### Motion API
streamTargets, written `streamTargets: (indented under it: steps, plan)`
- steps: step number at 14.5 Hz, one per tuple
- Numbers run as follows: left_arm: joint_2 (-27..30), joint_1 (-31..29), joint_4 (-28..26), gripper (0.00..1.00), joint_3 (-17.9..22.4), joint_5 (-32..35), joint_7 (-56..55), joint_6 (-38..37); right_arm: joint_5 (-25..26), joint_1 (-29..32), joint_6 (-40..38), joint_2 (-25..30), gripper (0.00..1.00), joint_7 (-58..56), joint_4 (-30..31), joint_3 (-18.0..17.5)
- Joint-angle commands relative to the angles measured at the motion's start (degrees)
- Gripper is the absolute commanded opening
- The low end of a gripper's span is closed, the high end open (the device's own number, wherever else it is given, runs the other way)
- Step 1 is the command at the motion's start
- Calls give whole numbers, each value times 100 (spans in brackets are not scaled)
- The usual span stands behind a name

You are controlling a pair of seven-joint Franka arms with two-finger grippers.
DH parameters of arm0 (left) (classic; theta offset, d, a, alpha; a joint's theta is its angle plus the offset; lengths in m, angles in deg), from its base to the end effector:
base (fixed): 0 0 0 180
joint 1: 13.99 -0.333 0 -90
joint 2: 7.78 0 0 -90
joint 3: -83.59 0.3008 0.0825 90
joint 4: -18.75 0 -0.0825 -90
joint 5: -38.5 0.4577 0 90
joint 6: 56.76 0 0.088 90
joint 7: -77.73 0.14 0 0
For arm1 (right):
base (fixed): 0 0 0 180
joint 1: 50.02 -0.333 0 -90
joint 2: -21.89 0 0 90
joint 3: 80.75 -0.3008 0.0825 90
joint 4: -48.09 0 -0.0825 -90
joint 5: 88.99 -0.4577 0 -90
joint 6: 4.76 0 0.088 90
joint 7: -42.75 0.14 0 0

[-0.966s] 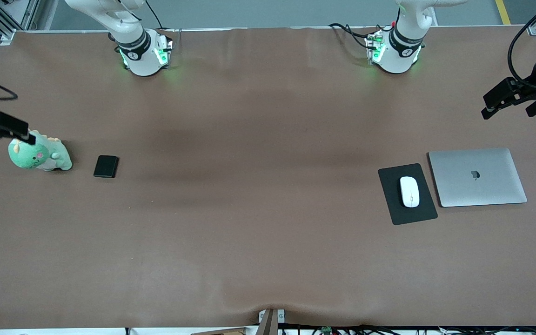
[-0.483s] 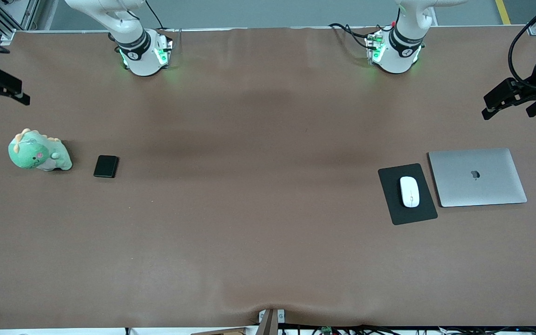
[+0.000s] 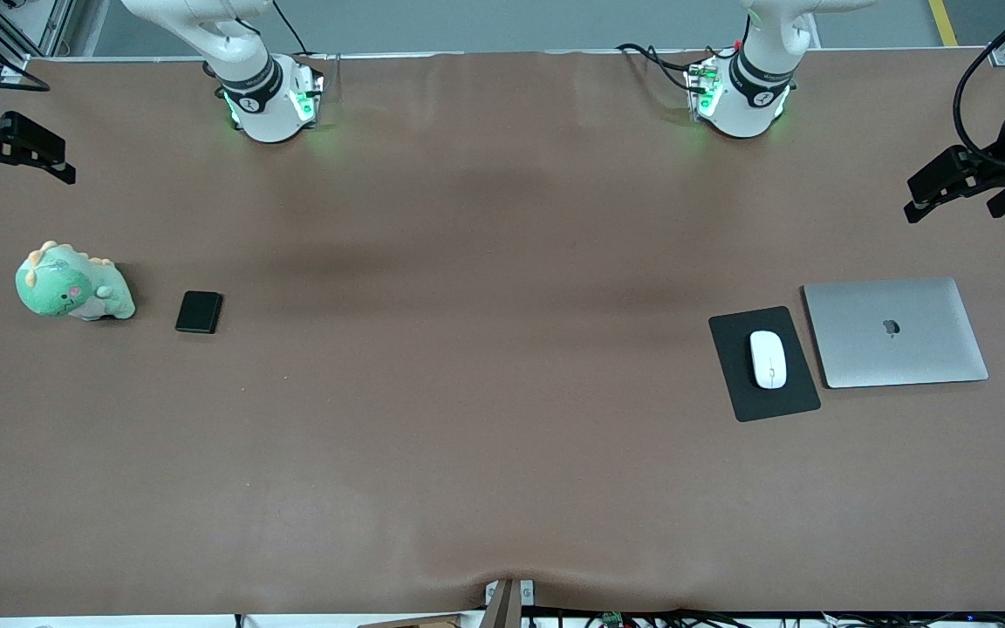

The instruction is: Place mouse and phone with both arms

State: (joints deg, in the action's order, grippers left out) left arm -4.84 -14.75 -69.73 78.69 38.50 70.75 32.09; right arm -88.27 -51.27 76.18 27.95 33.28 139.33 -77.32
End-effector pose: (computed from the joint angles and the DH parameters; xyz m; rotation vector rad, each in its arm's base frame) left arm 0.6112 -0.0454 0.6207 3.1381 0.0778 0.0906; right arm 0.5763 -0.0254 0.6153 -3.1318 -0.1980 0.1168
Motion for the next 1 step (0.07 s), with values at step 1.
streamTargets:
  steps: [1]
  plan:
    - [-31,-12,112,100,-2,106,13,-131,166,29,114,107,100,41,60,-18]
